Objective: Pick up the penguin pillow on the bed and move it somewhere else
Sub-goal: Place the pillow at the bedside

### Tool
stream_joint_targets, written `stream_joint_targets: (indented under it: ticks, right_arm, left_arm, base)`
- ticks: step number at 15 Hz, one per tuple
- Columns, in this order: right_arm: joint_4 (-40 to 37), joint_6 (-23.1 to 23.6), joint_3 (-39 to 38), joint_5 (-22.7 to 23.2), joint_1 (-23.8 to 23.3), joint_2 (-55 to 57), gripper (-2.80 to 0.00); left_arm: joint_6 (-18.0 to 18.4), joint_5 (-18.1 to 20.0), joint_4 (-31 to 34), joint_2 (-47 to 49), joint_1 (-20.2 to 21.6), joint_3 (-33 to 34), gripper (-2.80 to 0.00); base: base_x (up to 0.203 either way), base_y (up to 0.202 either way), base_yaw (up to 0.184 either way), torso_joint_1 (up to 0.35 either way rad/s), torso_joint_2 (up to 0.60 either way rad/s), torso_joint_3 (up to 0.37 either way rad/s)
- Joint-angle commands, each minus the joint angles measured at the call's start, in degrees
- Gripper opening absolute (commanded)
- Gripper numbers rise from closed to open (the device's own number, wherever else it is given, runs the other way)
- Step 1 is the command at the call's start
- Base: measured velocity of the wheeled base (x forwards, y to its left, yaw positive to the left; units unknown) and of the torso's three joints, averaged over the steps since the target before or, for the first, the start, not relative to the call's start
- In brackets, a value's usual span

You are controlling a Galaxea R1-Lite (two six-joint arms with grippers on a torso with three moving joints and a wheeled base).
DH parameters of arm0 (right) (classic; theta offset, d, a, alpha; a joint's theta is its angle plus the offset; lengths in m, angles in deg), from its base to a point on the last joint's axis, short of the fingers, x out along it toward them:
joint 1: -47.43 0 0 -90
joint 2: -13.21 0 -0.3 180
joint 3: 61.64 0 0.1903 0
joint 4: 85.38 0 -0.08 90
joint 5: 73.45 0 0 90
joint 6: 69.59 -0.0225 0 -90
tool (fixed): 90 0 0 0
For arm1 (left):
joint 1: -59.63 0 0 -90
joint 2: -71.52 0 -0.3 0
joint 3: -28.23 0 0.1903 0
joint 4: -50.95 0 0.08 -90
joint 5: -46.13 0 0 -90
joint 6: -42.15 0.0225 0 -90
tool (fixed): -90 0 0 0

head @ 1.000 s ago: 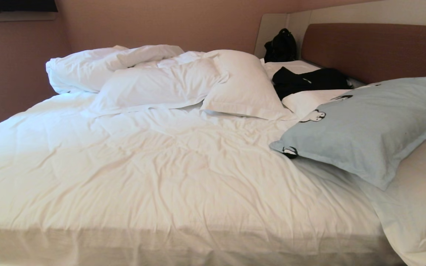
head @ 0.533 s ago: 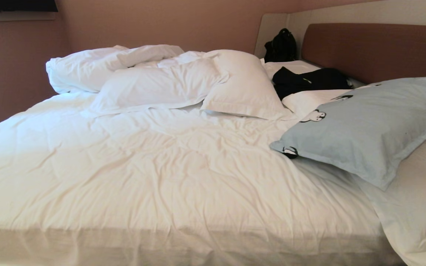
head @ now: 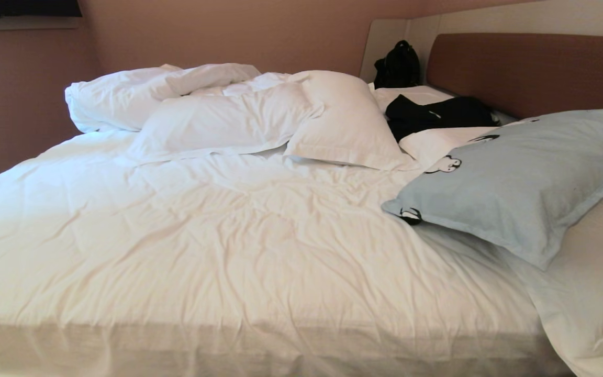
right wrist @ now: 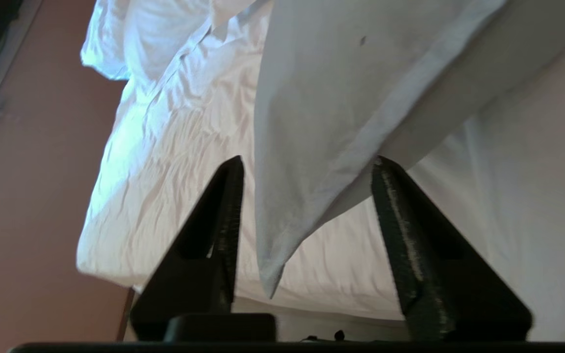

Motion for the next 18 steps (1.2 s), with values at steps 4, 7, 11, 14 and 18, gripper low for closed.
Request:
stream_joint_targets:
  ticks: [4, 7, 11, 14, 18]
  right_arm:
    - [3.8, -0.4, 3.8, 2.8, 0.8, 7.0, 0.00]
    - [4.2, -1.3, 3.9, 0.6, 0.7, 7.3, 0.00]
    - [4.2, -1.4, 7.3, -0.6, 0.6, 15.1, 0.00]
    - [4.2, -1.5, 10.7, -1.3, 0.6, 18.9, 0.00]
    - [4.1, -1.5, 11.0, -1.0, 0.6, 18.1, 0.00]
  left_arm:
    - [0.0, -0.1, 0.0, 0.0, 0.0, 0.1, -2.80]
    - [0.0, -0.1, 0.0, 0.0, 0.0, 0.1, -2.80]
    - [0.0, 0.0, 0.0, 0.0, 0.0, 0.1, -2.80]
    - [0.0, -0.1, 0.0, 0.0, 0.0, 0.1, -2.80]
    - [0.0, 0.0, 0.0, 0.0, 0.0, 0.1, -2.80]
  base:
    - [0.000, 0.000, 0.000, 0.000, 0.00, 0.000]
    - [0.000, 0.000, 0.000, 0.000, 0.00, 0.000]
    - [0.000, 0.000, 0.000, 0.000, 0.00, 0.000]
    - [0.000, 0.000, 0.000, 0.000, 0.00, 0.000]
    - [0.000, 0.000, 0.000, 0.000, 0.00, 0.000]
